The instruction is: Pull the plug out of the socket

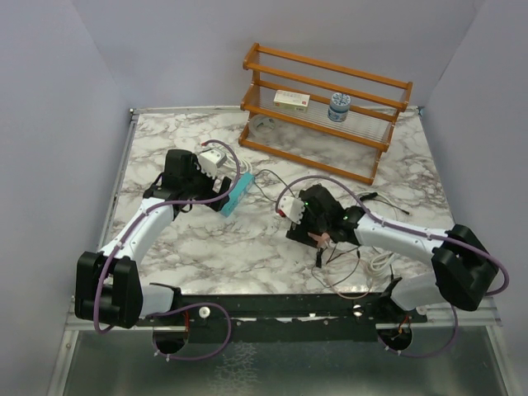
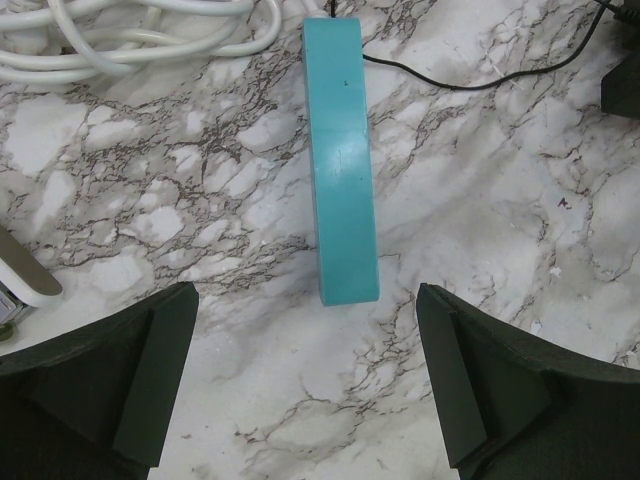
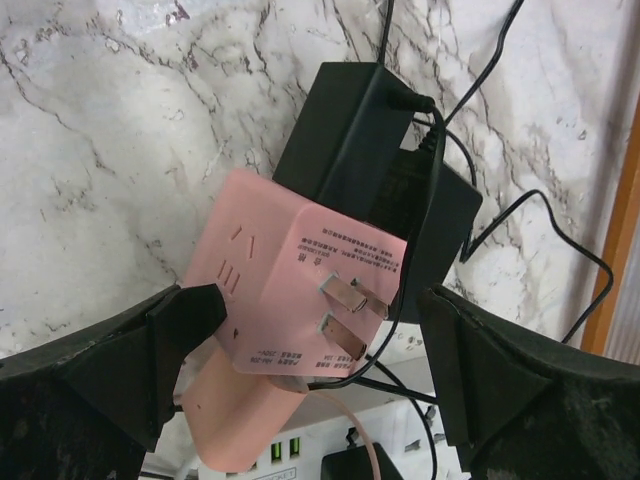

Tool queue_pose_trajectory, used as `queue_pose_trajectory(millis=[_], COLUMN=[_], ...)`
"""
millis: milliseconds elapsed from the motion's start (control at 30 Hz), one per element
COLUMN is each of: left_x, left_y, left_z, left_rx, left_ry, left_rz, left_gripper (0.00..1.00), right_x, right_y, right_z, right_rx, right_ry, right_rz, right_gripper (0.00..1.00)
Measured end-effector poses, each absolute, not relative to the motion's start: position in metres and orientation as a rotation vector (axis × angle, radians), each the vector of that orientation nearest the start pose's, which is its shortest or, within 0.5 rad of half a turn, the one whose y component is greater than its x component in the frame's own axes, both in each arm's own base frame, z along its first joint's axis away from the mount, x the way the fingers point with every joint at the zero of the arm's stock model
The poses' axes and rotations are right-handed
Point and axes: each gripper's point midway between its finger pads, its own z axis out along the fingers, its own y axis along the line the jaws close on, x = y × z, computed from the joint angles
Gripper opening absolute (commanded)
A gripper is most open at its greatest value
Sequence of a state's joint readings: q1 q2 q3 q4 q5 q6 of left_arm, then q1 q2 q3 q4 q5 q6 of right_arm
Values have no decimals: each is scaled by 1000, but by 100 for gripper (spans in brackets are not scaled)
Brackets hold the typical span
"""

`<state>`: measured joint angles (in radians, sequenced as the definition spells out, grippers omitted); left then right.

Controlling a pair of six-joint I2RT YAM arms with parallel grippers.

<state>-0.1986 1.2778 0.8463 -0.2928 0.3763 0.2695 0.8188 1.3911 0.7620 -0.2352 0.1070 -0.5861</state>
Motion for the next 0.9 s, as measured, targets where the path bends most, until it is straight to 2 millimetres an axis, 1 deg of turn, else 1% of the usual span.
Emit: queue_pose_trajectory(millis=[133, 333, 433, 600, 667, 767, 833, 900], left_x=[328, 328, 328, 328, 328, 328, 328, 328], left_y=[-121, -121, -121, -121, -121, -121, -121, -121], left_z=[128, 128, 128, 128, 128, 128, 128, 128], left_rx=[711, 711, 712, 712, 712, 712, 712, 712], left_ry=[2150, 2150, 2149, 2150, 2150, 2150, 2150, 2151], left_rz=[-393, -393, -393, -394, -394, -394, -394, -394], left_gripper=[99, 99, 99, 99, 99, 99, 99, 99], right_x=[262, 257, 255, 256, 256, 257, 257, 257], right_y=[213, 214, 211, 202, 202, 201, 203, 205], right_z=[67, 67, 63, 55, 53, 54, 55, 57], right_rx=[-1507, -1491, -1494, -1479, -1475, -1472, -1471, -1471], right_ry=[1952, 2001, 2031, 2085, 2096, 2105, 2102, 2099], right_rz=[24, 102, 114, 118, 126, 136, 142, 154], right_gripper=[100, 100, 100, 100, 98, 89, 88, 90])
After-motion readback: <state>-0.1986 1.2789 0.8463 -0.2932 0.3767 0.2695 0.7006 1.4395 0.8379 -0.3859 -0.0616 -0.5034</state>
